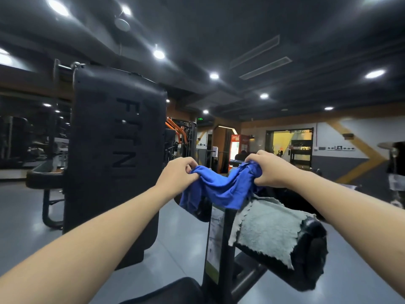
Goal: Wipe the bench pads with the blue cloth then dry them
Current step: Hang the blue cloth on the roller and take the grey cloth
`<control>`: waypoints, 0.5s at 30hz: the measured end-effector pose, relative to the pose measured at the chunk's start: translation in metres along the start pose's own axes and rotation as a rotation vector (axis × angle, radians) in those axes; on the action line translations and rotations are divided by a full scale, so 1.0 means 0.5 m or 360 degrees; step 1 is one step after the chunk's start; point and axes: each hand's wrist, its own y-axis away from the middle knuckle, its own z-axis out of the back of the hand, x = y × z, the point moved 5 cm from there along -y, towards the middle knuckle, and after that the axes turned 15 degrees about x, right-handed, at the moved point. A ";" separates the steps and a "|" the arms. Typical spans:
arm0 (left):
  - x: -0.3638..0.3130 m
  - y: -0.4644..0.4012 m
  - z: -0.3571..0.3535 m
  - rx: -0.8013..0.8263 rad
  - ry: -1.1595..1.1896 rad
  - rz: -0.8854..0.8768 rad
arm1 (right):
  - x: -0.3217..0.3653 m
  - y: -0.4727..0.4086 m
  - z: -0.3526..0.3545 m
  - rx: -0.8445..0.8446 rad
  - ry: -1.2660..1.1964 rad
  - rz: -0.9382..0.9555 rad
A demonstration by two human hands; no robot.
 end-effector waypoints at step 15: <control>0.080 -0.027 -0.249 0.0375 0.0112 0.0132 | -0.139 -0.060 -0.122 0.0167 -0.0411 -0.0088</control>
